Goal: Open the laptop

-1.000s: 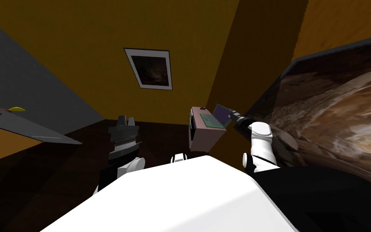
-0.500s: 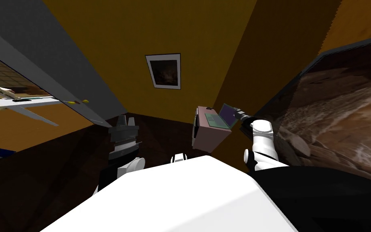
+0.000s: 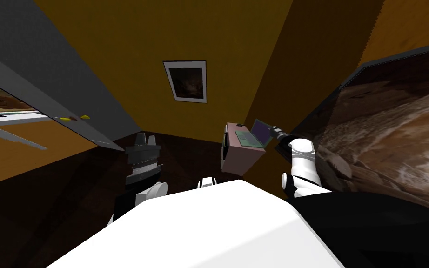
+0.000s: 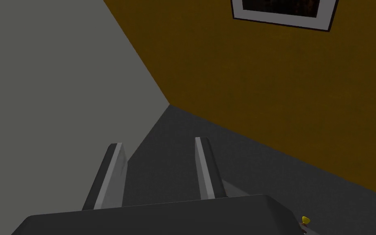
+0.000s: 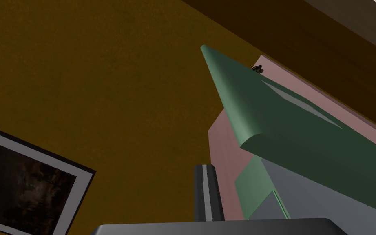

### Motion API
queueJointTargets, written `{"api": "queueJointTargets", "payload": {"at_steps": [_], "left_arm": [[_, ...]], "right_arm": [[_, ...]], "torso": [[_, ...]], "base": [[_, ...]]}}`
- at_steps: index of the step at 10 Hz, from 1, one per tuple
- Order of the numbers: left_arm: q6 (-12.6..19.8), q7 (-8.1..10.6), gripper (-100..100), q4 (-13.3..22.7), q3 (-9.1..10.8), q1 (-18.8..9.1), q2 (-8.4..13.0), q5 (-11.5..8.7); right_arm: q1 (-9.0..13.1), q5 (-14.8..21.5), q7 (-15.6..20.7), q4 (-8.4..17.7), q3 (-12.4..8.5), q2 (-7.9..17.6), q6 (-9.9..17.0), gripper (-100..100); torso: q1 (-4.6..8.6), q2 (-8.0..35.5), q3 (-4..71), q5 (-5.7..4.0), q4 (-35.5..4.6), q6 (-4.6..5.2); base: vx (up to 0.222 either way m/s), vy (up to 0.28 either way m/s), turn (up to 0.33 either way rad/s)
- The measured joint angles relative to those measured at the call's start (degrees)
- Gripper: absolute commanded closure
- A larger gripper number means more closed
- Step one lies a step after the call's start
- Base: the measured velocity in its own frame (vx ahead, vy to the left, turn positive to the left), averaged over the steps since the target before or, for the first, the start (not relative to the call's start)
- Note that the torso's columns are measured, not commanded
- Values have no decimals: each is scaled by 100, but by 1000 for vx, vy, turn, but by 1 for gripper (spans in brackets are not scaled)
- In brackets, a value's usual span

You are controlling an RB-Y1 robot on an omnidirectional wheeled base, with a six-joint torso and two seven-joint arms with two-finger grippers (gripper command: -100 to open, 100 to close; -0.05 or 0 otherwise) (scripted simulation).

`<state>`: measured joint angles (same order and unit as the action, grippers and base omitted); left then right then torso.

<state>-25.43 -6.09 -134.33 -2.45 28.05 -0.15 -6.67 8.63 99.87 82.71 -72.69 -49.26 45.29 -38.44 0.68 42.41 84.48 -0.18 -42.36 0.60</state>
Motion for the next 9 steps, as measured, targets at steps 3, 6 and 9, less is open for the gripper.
{"api": "queueJointTargets", "payload": {"at_steps": [3, 6, 9], "left_arm": [[0, 0, 0, 0, 0, -1, 0, 0], [1, 0, 0, 1, 0, -2, 1, 0], [1, 0, 0, 1, 0, -5, 1, 0]], "right_arm": [[-179, -452, 190, -429, 6, -196, -486, 100], [-301, -814, 372, -724, 6, -348, -856, 100], [-419, -1104, 483, -1025, 20, -495, -1181, -100]], "torso": [[21, 6, -6, -24, 6, -28], [36, 32, -28, -40, 0, -1], [15, 23, -17, -28, 5, -53]], "base": [[236, 26, -390], [156, 28, -317], [115, 41, -131]]}}
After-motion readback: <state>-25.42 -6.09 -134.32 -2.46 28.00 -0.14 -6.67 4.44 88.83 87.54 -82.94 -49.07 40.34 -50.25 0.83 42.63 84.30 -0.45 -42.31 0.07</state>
